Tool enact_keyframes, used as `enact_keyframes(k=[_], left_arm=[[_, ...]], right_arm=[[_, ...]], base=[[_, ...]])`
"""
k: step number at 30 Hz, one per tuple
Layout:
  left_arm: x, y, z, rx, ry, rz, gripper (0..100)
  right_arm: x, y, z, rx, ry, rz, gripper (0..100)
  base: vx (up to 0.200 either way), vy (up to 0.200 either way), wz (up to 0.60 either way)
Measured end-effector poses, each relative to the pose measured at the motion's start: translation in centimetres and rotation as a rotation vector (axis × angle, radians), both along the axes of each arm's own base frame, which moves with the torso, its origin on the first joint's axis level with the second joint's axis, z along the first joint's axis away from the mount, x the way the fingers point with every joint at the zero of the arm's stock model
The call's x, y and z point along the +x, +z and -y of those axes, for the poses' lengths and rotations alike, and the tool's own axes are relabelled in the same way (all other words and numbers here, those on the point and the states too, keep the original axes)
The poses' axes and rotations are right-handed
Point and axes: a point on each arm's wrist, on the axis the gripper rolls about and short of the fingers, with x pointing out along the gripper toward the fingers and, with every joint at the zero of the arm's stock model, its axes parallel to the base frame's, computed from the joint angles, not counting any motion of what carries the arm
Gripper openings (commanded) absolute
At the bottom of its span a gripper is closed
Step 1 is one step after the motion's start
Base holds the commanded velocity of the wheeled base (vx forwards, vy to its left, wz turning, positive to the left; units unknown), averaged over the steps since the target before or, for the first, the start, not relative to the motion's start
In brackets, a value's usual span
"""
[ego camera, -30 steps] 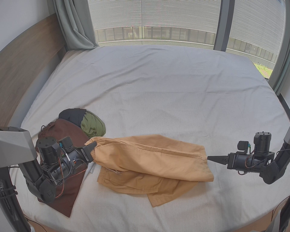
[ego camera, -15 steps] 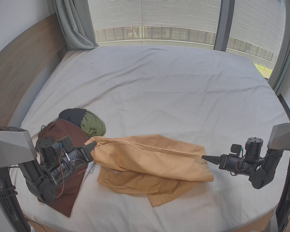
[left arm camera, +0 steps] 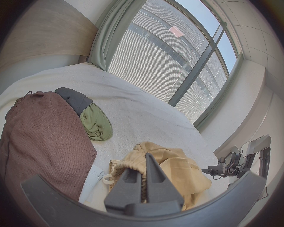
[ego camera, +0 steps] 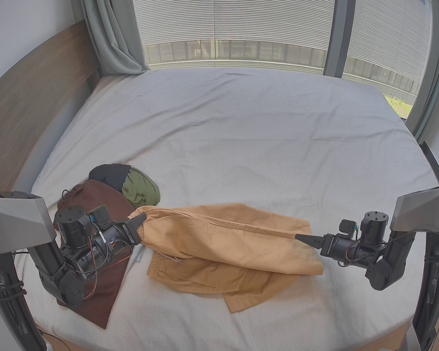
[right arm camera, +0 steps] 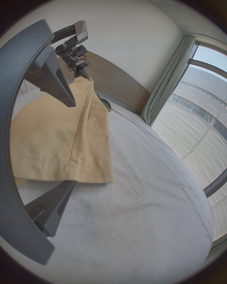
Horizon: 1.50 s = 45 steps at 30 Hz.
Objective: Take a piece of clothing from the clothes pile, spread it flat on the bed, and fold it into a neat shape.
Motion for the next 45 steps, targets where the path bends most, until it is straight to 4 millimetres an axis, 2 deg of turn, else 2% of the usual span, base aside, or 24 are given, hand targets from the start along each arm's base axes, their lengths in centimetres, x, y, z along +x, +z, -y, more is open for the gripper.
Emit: enact_keyframes(k=[9, 17, 21, 26, 27, 45], left_arm=[[0.0, 0.0, 0.0, 0.000, 0.000, 0.002, 0], [0.1, 0.1, 0.0, -0.001, 0.001, 0.004, 0], [0.1, 0.1, 0.0, -0.001, 0.000, 0.005, 0], [0.1, 0.1, 0.0, -0.001, 0.000, 0.006, 0], [0.1, 0.1, 0.0, -0.001, 0.000, 0.006, 0], [0.3, 0.3, 0.0, -0.003, 0.002, 0.015, 0]], right_arm=[[-0.8, -0.1, -0.8, 0.031, 0.026, -0.013, 100], [-2.1, 1.6, -1.0, 0.053, 0.085, 0.009, 100], [-2.1, 1.9, -0.9, 0.052, 0.078, 0.020, 100], [-1.7, 1.3, -0.8, 0.046, 0.070, 0.013, 100], [-1.6, 1.2, -0.7, 0.046, 0.067, 0.010, 0], [-1.4, 0.4, 0.4, 0.057, 0.067, -0.016, 0]], base=[[0.000, 0.000, 0.00], [0.000, 0.000, 0.00], [0.000, 0.000, 0.00], [0.000, 0.000, 0.00], [0.000, 0.000, 0.00], [0.000, 0.000, 0.00]])
